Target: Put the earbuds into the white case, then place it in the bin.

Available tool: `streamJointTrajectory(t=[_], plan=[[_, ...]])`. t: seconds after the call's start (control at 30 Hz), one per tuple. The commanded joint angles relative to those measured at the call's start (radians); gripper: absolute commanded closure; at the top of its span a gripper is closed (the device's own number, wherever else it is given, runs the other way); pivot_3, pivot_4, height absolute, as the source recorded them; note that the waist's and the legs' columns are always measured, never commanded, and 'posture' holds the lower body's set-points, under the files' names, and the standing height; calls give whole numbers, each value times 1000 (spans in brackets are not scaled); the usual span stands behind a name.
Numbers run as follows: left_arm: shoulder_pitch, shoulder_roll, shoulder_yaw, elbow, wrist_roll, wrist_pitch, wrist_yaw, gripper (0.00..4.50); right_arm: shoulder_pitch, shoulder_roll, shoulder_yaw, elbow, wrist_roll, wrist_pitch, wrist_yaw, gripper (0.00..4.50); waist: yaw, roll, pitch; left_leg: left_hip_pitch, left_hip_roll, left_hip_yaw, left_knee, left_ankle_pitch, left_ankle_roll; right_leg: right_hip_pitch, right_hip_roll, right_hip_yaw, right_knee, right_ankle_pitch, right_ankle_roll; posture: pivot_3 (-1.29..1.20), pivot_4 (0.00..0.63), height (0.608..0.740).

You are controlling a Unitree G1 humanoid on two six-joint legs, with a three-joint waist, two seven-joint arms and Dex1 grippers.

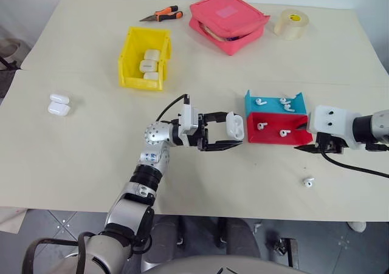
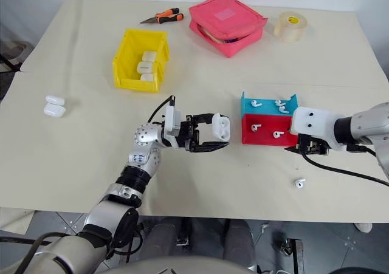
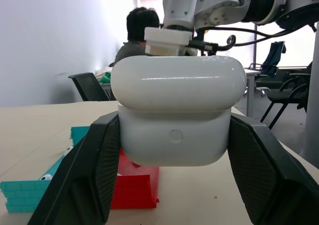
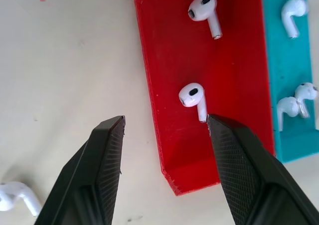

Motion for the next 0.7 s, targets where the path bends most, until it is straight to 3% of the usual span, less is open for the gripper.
streamJointTrajectory(t=[0.03,0.27,0.7], plan=[[18,0,-8,-59,-3,-3,7,1710,-82,31,35,81,-81,-100,39,1771,-1,0,0,0,0,0,0,0,0,0,0,0,0,0,0,0,150,740],[40,9,-17,-101,-5,13,22,1710,-221,121,96,233,-165,-264,118,1771,2,1,0,0,0,0,1,0,0,0,0,0,1,0,0,0,150,740],[80,28,-27,-171,-6,45,47,1710,-315,209,136,396,-271,-410,180,1771,1,1,0,0,0,0,1,0,0,0,0,-1,1,0,0,0,150,740]])
